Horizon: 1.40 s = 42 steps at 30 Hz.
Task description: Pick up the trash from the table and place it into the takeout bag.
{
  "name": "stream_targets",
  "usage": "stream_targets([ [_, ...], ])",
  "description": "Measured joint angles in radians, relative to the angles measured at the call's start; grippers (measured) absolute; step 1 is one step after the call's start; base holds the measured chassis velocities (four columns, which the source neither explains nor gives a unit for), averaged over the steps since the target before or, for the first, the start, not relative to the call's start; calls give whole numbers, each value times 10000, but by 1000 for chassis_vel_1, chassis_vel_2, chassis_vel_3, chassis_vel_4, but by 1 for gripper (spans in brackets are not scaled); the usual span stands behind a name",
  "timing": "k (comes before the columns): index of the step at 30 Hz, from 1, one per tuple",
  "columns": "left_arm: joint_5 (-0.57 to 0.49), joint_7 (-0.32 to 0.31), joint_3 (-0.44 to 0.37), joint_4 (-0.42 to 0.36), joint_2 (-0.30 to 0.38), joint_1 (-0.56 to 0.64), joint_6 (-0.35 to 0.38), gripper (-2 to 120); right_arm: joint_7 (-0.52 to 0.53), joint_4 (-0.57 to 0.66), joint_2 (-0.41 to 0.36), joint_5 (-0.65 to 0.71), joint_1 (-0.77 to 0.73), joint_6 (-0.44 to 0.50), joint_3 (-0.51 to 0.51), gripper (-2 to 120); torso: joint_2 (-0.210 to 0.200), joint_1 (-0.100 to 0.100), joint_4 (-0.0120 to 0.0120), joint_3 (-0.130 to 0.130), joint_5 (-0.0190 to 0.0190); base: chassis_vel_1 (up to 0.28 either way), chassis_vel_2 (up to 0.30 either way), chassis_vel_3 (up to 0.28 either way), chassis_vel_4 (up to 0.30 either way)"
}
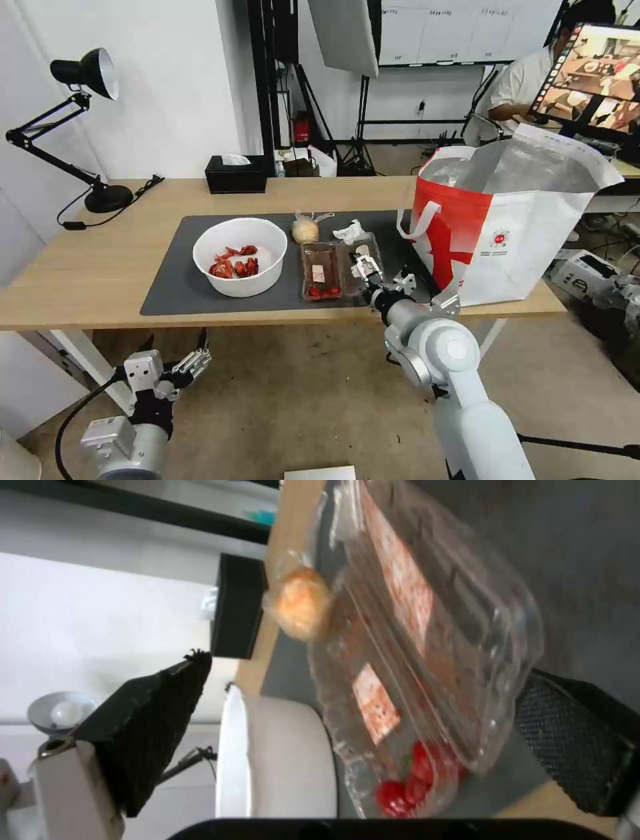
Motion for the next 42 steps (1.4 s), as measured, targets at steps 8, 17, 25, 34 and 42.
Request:
stream_targets([
  [8, 0, 0, 2, 21, -24, -15, -9, 100, -227, 40, -291, -29, 285, -245, 39, 100, 0, 0, -1, 0, 0, 0, 0, 0, 0],
  [17, 54, -49, -6, 13, -99, 10, -34, 100, -808, -81, -295, 12, 778, -614, -509, 100, -1, 0, 0, 0, -1, 0, 0, 0, 0],
  [25, 58, -227, -70, -83, -108, 59, -46, 100, -637, -697, -7, 200, 1411, -844, -898, 100, 0, 0, 0, 0, 0, 0, 0, 0, 0],
  [34, 68, -227, -77, -29, -131, 29, -51, 100, -4, -1973, 611, 247, 2078, -1017, -1313, 100, -1, 1, 1, 1, -1, 0, 0, 0, 0],
  [42, 29, -227, -148, -43, -66, 27, -51, 100, 26, -1971, 501, 310, 2080, -1020, -1392, 100, -1, 0, 0, 0, -1, 0, 0, 0, 0],
])
